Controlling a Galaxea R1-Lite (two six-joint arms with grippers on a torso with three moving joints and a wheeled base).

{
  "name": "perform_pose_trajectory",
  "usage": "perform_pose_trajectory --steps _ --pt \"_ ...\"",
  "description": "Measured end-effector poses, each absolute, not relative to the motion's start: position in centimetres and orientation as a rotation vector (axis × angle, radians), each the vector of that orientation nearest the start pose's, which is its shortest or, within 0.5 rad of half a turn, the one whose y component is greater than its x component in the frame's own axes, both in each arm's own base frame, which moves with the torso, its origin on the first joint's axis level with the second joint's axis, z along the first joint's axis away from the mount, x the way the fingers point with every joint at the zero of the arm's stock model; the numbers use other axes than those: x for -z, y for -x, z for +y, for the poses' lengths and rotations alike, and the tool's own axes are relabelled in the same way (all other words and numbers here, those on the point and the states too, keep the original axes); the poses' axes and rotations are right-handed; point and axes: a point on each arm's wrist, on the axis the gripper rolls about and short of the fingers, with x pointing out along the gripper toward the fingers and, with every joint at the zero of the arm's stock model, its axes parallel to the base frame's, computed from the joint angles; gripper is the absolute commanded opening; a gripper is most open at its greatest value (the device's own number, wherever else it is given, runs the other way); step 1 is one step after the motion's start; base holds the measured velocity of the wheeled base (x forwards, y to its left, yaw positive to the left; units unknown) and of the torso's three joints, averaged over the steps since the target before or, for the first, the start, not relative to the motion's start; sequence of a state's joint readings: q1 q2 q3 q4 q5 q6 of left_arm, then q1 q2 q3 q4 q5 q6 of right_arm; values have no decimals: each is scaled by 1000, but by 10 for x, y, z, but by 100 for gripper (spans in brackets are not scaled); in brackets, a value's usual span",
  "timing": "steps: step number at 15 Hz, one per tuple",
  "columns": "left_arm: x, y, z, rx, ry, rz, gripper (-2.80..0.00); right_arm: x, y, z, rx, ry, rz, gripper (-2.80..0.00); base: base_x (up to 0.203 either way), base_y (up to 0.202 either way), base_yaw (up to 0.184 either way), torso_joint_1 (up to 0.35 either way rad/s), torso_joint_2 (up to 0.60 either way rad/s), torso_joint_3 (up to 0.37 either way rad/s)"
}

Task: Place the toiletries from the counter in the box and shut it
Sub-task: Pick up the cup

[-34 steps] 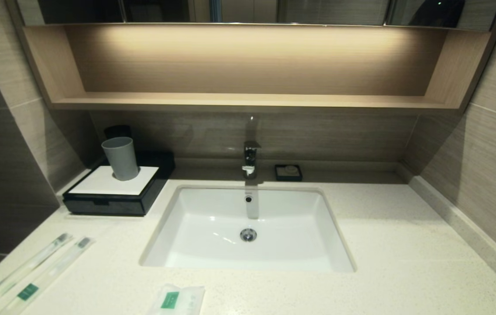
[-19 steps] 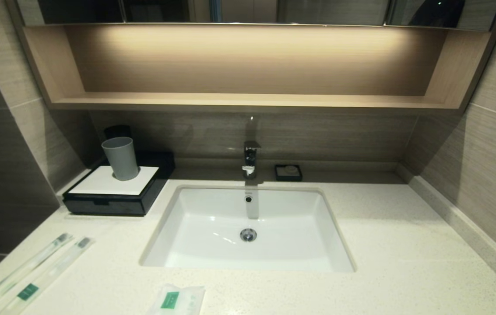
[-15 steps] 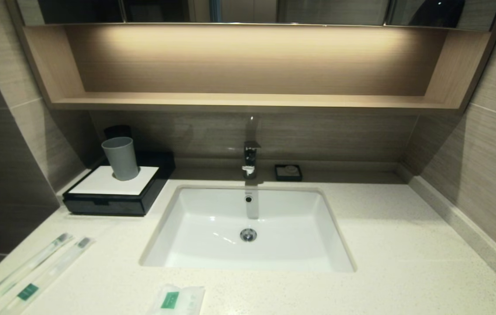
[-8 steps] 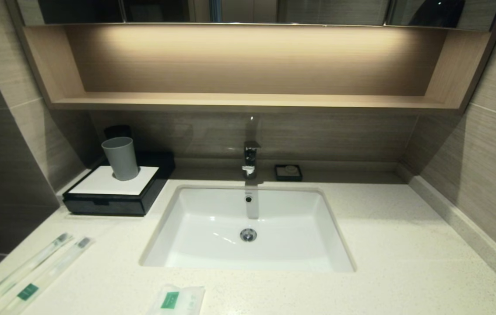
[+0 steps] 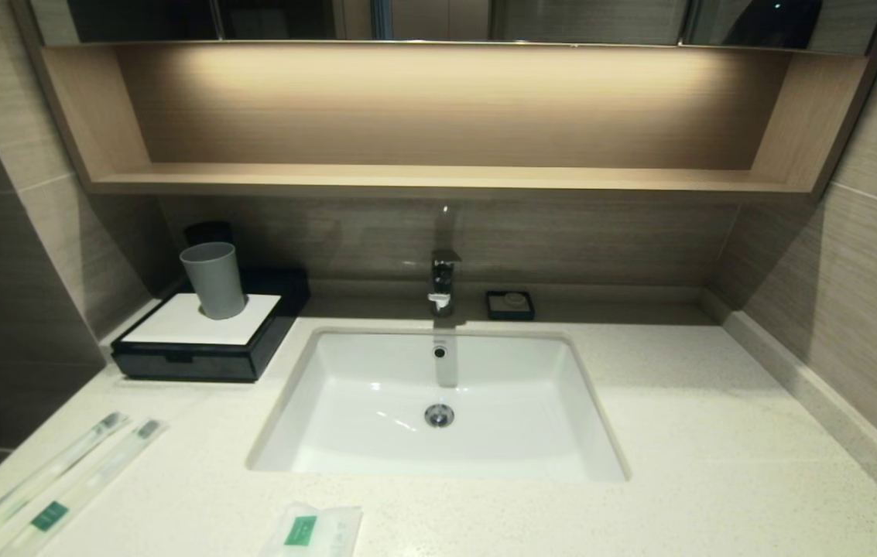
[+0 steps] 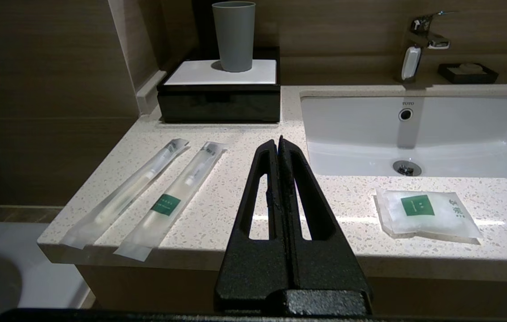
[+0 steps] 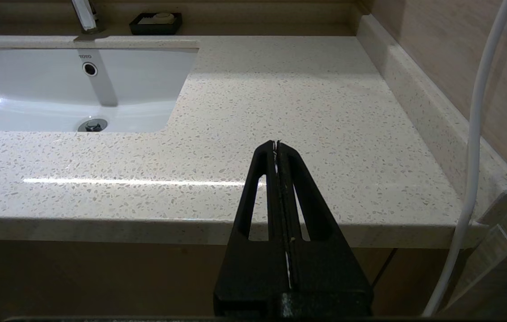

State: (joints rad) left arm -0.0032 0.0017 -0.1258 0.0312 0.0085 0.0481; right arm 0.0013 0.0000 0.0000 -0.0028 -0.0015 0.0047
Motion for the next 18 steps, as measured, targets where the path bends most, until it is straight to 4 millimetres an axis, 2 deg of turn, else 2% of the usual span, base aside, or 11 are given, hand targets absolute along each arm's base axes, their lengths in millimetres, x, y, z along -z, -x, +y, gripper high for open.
perform_pose_trajectory --steps 6,9,12,18 --pt "-138 54 0 -6 -47 -110 -280 -76 23 0 0 -5 -3 -280 0 0 0 0 0 0" --pt "-167 57 0 -5 -24 -132 -280 -76 23 0 0 -5 -3 -280 0 0 0 0 0 0" --pt "-195 48 0 -6 -11 -122 -280 -76 23 0 0 -4 -3 -280 0 0 0 0 0 0" --pt "-224 11 0 -4 -4 -22 -280 -76 23 0 0 -4 -3 -280 0 0 0 0 0 0"
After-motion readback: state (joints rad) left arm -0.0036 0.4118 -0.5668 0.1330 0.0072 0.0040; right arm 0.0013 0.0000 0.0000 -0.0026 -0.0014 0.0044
